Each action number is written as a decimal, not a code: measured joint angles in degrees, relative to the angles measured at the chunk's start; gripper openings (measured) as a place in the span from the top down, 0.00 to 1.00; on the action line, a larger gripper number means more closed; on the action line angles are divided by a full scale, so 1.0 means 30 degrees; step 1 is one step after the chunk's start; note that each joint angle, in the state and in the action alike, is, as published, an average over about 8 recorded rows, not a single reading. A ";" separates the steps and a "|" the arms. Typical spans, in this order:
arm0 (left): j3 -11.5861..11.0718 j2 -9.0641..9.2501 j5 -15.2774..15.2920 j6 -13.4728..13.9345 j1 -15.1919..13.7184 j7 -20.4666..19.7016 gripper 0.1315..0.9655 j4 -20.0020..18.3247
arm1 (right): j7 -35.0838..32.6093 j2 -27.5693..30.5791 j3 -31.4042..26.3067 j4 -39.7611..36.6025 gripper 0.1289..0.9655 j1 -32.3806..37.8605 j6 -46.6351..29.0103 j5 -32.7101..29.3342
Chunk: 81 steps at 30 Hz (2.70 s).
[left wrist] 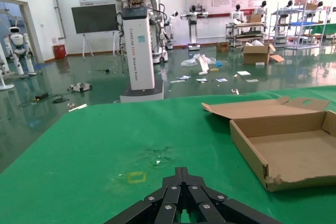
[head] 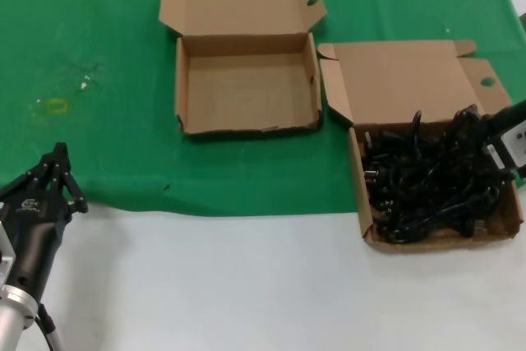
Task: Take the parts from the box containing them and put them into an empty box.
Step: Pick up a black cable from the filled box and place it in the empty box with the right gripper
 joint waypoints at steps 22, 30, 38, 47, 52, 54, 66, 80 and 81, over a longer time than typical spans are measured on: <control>0.0000 0.0000 0.0000 0.0000 0.0000 0.0000 0.99 0.0000 | 0.0408 0.0065 -0.0099 0.0425 0.90 0.0074 -0.0155 -0.0116; 0.0000 0.0000 0.0000 0.0000 0.0000 0.0000 0.99 0.0000 | 0.1708 0.0642 0.0191 0.1988 0.90 0.0005 -0.0638 0.0081; 0.0000 0.0000 0.0000 0.0000 0.0000 0.0000 0.99 0.0000 | 0.3368 0.1086 0.0506 0.3470 0.90 0.0134 -0.1297 0.0348; 0.0000 0.0000 0.0000 0.0000 0.0000 0.0000 0.99 0.0000 | 0.5468 0.0413 0.0619 0.3768 0.90 0.0897 -0.1837 0.0636; 0.0000 0.0000 0.0000 0.0000 0.0000 0.0000 0.99 0.0000 | 0.6516 -0.0545 0.0429 0.3195 0.90 0.1553 -0.1927 0.0612; 0.0000 0.0000 0.0000 0.0000 0.0000 0.0000 0.99 0.0000 | 0.6816 -0.0969 0.0307 0.2875 0.90 0.1843 -0.1923 0.0548; 0.0000 0.0000 0.0000 0.0000 0.0000 0.0001 0.99 0.0000 | 0.7721 -0.2514 -0.0362 0.1724 0.90 0.3632 -0.2035 -0.0048; 0.0000 0.0000 -0.0001 0.0000 0.0000 0.0001 0.99 0.0000 | 0.8466 -0.2578 -0.0518 0.2383 0.90 0.4268 -0.2213 -0.0282; 0.0000 0.0000 -0.0001 0.0000 0.0000 0.0001 0.99 0.0000 | 0.8482 -0.2619 -0.0515 0.2363 0.90 0.4285 -0.2162 -0.0285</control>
